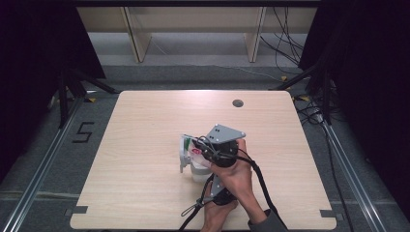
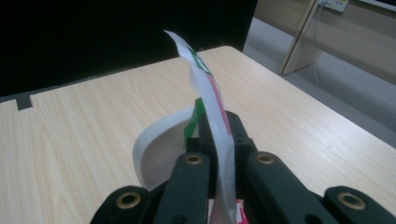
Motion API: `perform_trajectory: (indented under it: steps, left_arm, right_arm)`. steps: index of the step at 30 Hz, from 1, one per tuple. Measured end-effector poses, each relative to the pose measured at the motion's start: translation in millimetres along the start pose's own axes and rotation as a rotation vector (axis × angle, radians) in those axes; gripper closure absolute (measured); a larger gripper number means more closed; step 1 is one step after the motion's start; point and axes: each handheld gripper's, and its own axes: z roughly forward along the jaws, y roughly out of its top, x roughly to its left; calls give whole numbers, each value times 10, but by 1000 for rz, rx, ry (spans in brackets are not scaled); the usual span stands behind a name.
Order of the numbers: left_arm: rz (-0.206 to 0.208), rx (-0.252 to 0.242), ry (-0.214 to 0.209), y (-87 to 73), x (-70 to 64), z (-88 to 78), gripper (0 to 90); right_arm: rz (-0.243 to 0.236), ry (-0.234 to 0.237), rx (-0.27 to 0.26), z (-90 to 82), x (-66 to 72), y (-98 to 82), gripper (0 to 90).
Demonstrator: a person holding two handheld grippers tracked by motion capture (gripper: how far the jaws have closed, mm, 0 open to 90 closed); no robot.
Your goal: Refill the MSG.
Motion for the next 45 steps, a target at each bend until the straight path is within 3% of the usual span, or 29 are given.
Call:
perform_trajectory:
  steps: [3, 4, 15, 17, 20, 24, 25, 26, 27, 28, 36, 38, 44, 45]
  left_arm:
    - [-2, 0, -8, -6, 5, 2, 746]
    - [0, 3, -8, -8, 6, 1, 745]
    - [-5, -4, -9, 1, 5, 18, 746]
    - [-3, 7, -11, -1, 8, 4, 746]
    - [-5, 0, -11, -5, 9, 6, 746]
    - [-5, 0, -14, -4, 22, -3, 747]
    - [36, 40, -14, 2, 48, -26, 747]
    - [47, 43, -18, 1, 52, -26, 747]
    - [6, 7, -14, -8, 22, -6, 747]
    - [45, 43, -21, -7, 46, -30, 746]
    - [44, 45, -20, -6, 62, -46, 748]
    - [46, 46, -21, -6, 58, -45, 748]
    - [50, 52, -23, -10, 58, -50, 747]
    - [54, 54, -21, -11, 57, -49, 747]
  right_arm:
    - [-7, -13, -14, 12, 9, -3, 893]
    - [-3, 6, 0, 16, 12, -2, 893]
    - [5, 7, -6, 3, -6, -5, 893]
    - [-1, -12, -22, 14, -13, -9, 893]
    - [12, 9, -2, 5, 0, -7, 893]
    - [15, 11, -13, 5, -7, -8, 894]
    - [14, 11, -15, 2, -7, -7, 894]
    - [12, 13, -16, -4, -6, -8, 894]
    - [9, 21, -14, -17, -11, -8, 894]
    - [18, 21, -16, -13, -11, -9, 895]
    - [40, 30, -40, -62, -60, -14, 898]
    - [16, 16, -56, -69, -71, -13, 899]
    - [32, 40, -46, -99, -88, -14, 900]
    - [36, 28, -47, -110, -88, -13, 900]
